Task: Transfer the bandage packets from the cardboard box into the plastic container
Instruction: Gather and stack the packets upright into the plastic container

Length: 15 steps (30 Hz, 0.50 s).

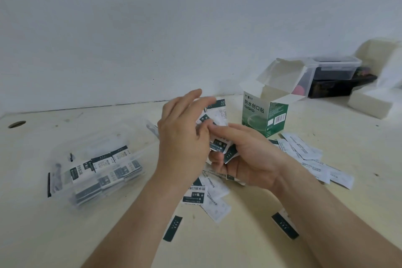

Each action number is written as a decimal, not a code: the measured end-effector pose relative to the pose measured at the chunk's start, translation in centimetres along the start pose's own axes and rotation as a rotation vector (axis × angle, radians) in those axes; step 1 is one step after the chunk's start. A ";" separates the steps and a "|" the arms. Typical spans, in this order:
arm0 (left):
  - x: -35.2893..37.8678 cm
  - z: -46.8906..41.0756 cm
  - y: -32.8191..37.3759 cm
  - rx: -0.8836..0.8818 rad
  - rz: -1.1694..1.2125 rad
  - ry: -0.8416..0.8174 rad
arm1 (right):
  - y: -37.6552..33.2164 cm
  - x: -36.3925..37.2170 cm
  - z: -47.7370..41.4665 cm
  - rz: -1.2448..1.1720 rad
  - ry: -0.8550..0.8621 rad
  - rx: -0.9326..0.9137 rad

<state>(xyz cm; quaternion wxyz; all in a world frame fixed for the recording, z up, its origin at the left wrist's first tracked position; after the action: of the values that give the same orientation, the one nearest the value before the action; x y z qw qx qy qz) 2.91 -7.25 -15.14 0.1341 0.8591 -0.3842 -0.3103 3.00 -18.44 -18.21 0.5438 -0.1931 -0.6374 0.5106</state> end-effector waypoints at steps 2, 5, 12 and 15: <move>0.1 -0.2 -0.5 -0.033 -0.019 0.001 | -0.4 -0.2 0.2 0.083 -0.022 -0.047; -0.1 -0.5 -0.8 -0.082 -0.034 -0.011 | -0.7 -0.7 0.3 0.246 -0.014 -0.087; -0.8 -0.6 -0.9 -0.414 0.216 -0.016 | -0.5 -0.7 0.3 0.559 -0.019 -0.125; -1.3 -0.8 -0.3 -0.400 0.328 0.031 | -0.2 -0.7 0.3 0.571 -0.028 -0.083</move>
<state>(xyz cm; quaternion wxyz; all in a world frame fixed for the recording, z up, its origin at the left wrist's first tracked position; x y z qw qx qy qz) 2.90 -6.08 -14.15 0.3557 0.7464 -0.4475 -0.3408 3.06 -19.18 -18.29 0.3609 -0.3798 -0.5851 0.6190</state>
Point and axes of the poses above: each hand's wrist, its own z-axis away from the middle knuckle, its own x-axis out of the palm, y = z × x, the point moved 4 cm from there along -z, towards the middle knuckle, and after that the axes turned 2 degrees about y, right-handed, at the moved point
